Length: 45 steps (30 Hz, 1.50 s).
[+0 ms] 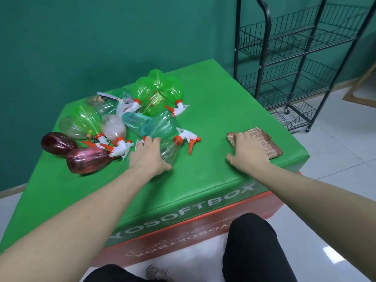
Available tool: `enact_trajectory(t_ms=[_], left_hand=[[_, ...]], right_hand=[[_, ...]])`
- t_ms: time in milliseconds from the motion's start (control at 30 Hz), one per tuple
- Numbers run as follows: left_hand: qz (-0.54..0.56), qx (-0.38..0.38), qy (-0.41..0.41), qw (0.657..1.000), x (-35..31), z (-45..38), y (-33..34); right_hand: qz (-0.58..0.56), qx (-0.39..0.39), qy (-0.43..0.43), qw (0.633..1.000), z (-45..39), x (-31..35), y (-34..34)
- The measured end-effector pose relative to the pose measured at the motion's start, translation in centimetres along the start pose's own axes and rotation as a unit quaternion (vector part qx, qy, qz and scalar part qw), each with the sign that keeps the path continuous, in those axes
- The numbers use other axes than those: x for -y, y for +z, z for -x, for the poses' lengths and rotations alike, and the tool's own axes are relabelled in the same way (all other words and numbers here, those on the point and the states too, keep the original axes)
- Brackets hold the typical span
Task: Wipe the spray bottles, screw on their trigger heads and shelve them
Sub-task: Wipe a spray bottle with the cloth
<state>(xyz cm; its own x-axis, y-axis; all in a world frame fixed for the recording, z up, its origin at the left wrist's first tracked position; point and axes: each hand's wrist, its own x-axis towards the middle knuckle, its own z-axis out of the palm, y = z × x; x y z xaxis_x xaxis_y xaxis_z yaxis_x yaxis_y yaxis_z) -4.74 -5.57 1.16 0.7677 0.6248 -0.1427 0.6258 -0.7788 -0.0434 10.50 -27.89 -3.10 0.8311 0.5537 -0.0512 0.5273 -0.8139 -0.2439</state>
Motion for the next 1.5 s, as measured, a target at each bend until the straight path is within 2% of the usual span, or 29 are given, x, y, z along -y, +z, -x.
enact_trajectory(t_ms=[200,333,567,667,800,967,1200,1300,1500], left_hand=[[0.025,-0.022,0.014,0.999,0.8,1.6,0.2],[0.071,-0.028,0.009,0.997,2.3,3.8,0.5],[0.110,-0.047,0.009,0.993,6.0,7.9,1.1],[0.135,-0.072,0.024,0.988,7.6,9.4,1.3],[0.189,-0.081,0.040,0.978,9.4,10.7,1.7],[0.169,-0.083,0.042,0.981,10.3,11.3,2.1],[0.175,-0.060,0.038,0.982,10.4,11.3,2.8],[0.173,-0.051,0.051,0.982,10.3,11.0,2.8],[0.124,-0.091,0.059,0.986,8.9,10.5,2.9]], right_hand=[[-0.057,0.036,0.029,0.997,-0.3,0.3,-1.0],[-0.118,0.059,0.000,0.991,1.1,2.0,-0.9],[-0.209,-0.021,-0.048,0.977,4.6,7.0,-1.0],[-0.289,-0.057,-0.035,0.955,5.1,8.5,-1.4],[-0.369,-0.058,0.001,0.927,5.4,10.6,-2.7],[-0.498,0.035,0.059,0.864,6.0,13.7,-2.9],[-0.594,0.129,0.095,0.789,6.5,15.5,-1.5],[-0.620,0.150,0.099,0.764,6.4,15.5,-1.1],[-0.663,0.177,0.125,0.716,6.2,15.1,-0.4]])
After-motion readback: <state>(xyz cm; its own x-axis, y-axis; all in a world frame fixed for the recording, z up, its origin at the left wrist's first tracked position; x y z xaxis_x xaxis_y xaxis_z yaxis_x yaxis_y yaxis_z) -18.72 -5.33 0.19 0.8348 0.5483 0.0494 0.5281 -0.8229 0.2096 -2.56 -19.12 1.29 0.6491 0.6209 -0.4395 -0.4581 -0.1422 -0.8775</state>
